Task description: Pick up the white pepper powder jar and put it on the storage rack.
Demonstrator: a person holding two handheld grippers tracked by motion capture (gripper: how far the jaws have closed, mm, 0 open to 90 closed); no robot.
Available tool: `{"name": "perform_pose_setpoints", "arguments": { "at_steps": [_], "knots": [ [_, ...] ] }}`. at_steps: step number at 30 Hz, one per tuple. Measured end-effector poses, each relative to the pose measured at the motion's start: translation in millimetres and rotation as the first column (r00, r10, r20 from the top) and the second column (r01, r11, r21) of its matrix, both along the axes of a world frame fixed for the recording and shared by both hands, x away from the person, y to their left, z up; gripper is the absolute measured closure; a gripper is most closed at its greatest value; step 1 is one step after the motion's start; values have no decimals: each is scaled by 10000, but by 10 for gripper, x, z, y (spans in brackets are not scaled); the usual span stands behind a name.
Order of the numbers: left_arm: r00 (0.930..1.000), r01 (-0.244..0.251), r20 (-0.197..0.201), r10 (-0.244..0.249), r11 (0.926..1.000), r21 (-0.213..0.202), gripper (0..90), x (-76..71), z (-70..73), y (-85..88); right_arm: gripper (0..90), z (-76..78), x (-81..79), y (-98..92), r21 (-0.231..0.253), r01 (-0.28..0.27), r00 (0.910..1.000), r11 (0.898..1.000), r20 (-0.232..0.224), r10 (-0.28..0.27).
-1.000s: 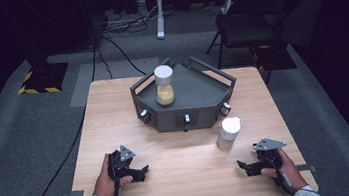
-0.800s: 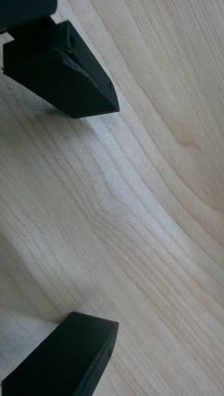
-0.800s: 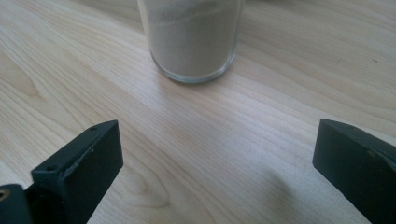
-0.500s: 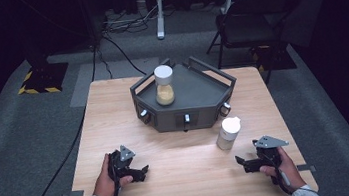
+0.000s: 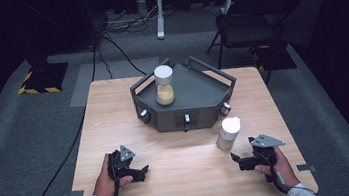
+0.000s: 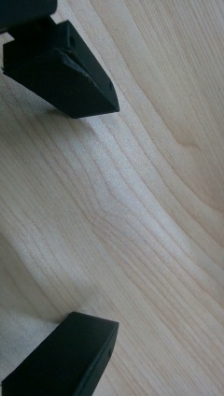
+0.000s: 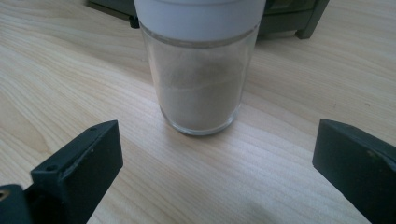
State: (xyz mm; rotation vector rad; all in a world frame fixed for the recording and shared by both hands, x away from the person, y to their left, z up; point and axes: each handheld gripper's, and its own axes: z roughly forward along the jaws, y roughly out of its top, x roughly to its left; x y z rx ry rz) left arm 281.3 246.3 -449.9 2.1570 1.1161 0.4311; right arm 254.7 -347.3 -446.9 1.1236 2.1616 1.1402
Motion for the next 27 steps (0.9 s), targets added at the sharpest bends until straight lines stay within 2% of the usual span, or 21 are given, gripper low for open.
{"name": "perform_pose_setpoints", "arguments": {
  "at_steps": [9,27],
  "knots": [
    [10000,-10,-14,10,10000,-12,0,2,0,-3,14,-75,-3,41,206,15,9991,9998,430,-23],
    [10000,6,-8,-6,10000,-18,0,5,-1,-2,13,-234,10,130,420,102,9953,9991,957,-142]
  ]
}}
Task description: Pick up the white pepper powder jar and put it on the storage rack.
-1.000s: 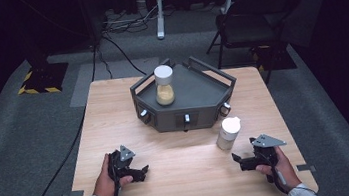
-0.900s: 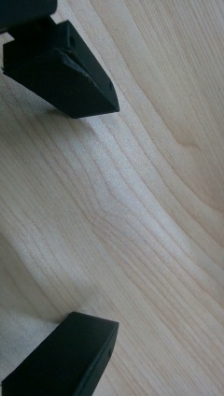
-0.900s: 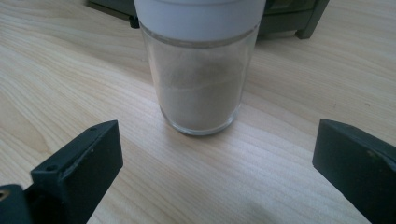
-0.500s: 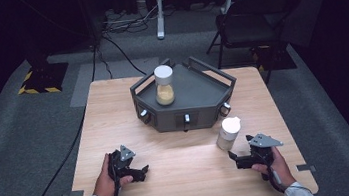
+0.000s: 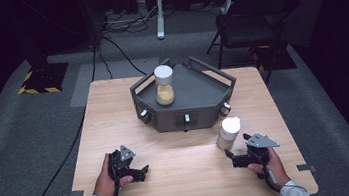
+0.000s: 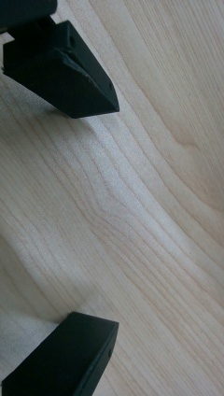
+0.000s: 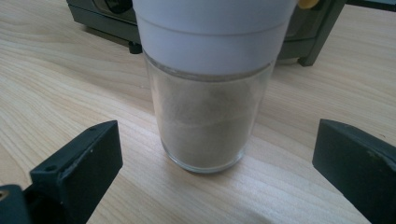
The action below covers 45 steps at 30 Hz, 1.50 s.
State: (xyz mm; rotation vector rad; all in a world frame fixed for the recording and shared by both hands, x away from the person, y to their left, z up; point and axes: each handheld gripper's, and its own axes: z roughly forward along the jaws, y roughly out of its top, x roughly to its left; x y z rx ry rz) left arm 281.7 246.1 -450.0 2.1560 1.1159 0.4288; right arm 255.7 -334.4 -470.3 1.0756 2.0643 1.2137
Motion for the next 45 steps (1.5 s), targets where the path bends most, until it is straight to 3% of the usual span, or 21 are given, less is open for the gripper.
{"name": "perform_pose_setpoints", "arguments": {
  "at_steps": [14,27,33,34,36,45],
  "knots": [
    [10000,27,0,-27,10000,4,0,4,0,1,14,11,71,87,258,-76,9999,9996,104,73],
    [10000,34,6,-34,10000,4,0,5,0,2,57,43,190,170,605,223,9997,9979,-50,-220],
    [10000,41,4,-41,10000,6,0,6,0,2,158,61,223,202,665,202,9998,9976,18,-204],
    [10000,41,3,-41,10000,4,0,7,0,2,236,72,234,207,679,136,9999,9976,60,-140],
    [10000,37,0,-37,10000,4,0,6,0,2,287,92,231,238,580,290,9995,9979,99,-296],
    [10000,43,4,-43,10000,8,0,7,0,2,297,151,255,250,373,284,9996,9989,9,-285]
  ]
}}
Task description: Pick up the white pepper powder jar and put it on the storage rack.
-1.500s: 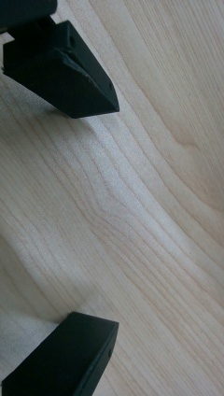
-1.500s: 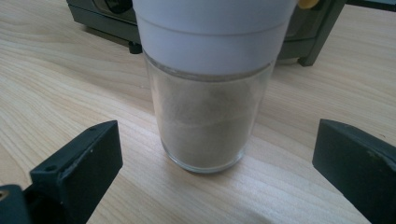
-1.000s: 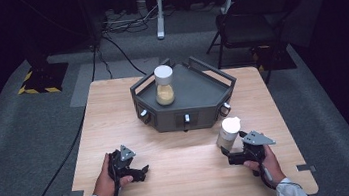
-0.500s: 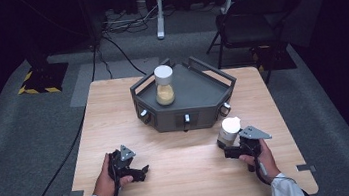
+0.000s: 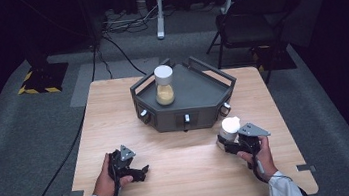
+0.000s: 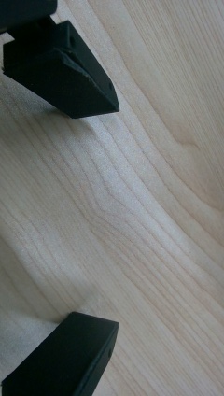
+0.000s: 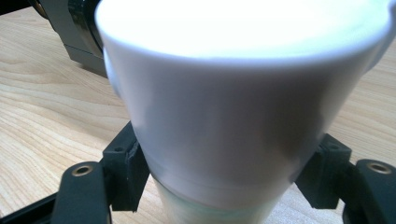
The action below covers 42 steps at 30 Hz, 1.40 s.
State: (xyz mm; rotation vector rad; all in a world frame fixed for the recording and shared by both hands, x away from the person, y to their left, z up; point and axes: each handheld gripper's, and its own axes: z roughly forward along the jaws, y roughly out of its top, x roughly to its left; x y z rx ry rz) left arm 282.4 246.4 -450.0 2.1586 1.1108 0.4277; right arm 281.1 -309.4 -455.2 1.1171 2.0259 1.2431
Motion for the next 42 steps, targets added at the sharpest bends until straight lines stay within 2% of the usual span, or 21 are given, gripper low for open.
{"name": "perform_pose_setpoints", "arguments": {
  "at_steps": [5,8,12,18,21,25,36,42],
  "knots": [
    [10000,-5,3,5,10000,-7,0,-1,-1,0,298,20,-6,15,-177,-6,10000,9998,79,7],
    [10000,-1,0,1,10000,-3,0,0,0,0,298,44,-8,-9,41,-38,10000,10000,73,38],
    [10000,-2,0,2,10000,-2,0,0,0,0,298,122,-11,-4,-68,-43,10000,10000,57,43],
    [10000,-5,2,5,10000,-4,0,-1,-1,0,298,240,-22,10,51,190,9998,9998,76,-190],
    [10000,-7,-2,7,10000,-7,0,-1,0,0,298,292,-37,35,-119,213,9995,9997,243,-210],
    [10000,-10,3,10,10000,-11,0,-1,-1,0,298,370,-50,52,-45,210,9991,9998,366,-208],
    [10000,-6,4,6,10000,-9,0,-1,-1,0,298,669,-76,104,72,297,9978,9995,598,-301],
    [10000,-6,4,6,10000,-9,0,-1,-1,0,298,929,-85,191,-178,358,9943,9992,1013,-338]
  ]
}}
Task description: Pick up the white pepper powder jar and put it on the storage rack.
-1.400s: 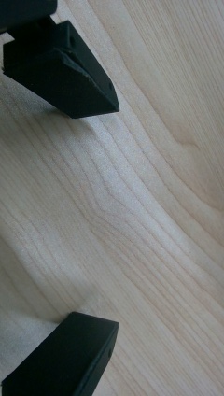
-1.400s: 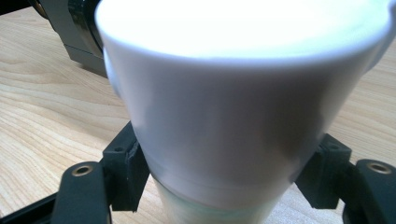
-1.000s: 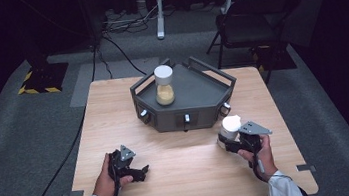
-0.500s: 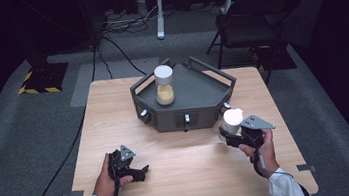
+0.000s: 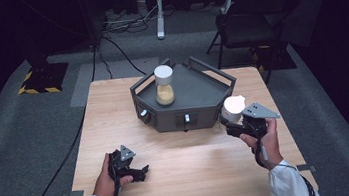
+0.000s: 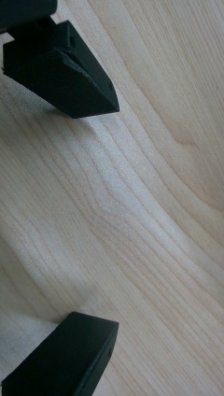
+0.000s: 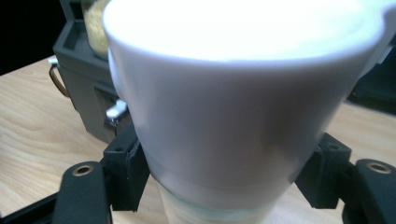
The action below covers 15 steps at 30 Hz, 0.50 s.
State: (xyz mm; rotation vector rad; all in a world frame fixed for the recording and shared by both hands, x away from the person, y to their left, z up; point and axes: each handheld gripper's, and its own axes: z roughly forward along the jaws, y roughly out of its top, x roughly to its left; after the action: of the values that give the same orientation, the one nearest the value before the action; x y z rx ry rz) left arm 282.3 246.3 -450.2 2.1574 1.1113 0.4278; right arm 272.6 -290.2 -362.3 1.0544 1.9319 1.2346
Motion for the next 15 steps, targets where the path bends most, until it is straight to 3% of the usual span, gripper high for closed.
{"name": "perform_pose_setpoints", "arguments": {
  "at_steps": [15],
  "knots": [
    [10000,-6,-11,6,10000,19,0,0,3,-2,298,337,184,317,-53,-96,9998,9999,185,97]
  ]
}}
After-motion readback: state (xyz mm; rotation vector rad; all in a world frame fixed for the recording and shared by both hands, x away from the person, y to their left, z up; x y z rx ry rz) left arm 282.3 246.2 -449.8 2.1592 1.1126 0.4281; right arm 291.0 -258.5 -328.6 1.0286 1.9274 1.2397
